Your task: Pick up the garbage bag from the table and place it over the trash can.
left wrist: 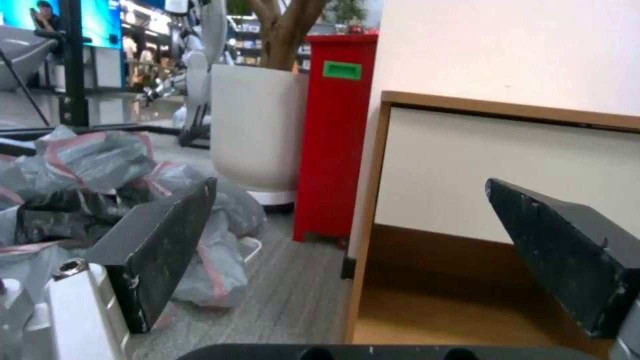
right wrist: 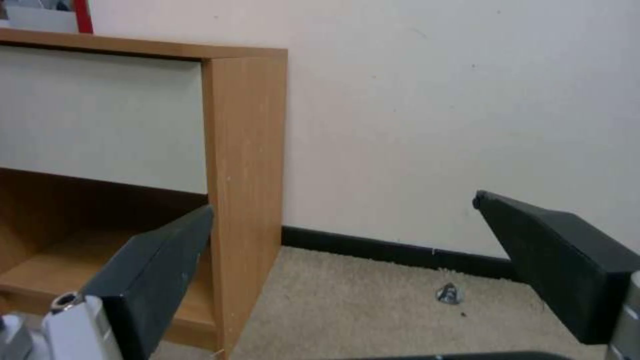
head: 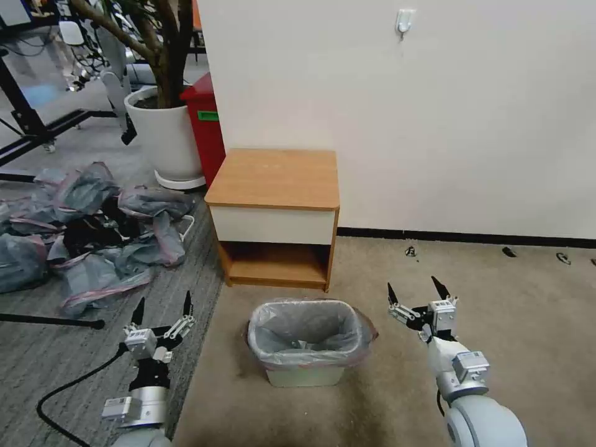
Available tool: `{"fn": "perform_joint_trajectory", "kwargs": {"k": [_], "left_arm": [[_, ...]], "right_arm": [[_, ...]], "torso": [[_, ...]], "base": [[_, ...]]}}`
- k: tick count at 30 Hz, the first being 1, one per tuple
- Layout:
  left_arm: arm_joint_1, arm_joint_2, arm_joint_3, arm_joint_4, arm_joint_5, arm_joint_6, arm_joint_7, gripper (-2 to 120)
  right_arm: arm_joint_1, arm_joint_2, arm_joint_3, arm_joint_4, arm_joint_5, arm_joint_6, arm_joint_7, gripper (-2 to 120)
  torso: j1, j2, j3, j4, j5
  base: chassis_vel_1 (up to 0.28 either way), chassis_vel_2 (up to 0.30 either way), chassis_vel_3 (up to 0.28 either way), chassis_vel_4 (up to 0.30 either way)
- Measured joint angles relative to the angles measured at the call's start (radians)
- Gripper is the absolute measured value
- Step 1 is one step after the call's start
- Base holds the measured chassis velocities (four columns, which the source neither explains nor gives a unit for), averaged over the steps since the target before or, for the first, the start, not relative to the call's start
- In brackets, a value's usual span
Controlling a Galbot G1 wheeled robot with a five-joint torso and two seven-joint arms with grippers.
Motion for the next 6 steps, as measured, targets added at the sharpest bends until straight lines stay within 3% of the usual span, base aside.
{"fn": "perform_joint_trajectory", "kwargs": {"k": [6], "left_arm": [[0.000, 0.000, 0.000, 0.000, 0.000, 0.001, 0.000, 100]], "right_arm": [[0.000, 0.000, 0.000, 0.000, 0.000, -0.001, 0.001, 100]], "torso": [[0.000, 0.000, 0.000, 0.0000, 0.0000]], "base": [[0.000, 0.000, 0.000, 0.000]]}}
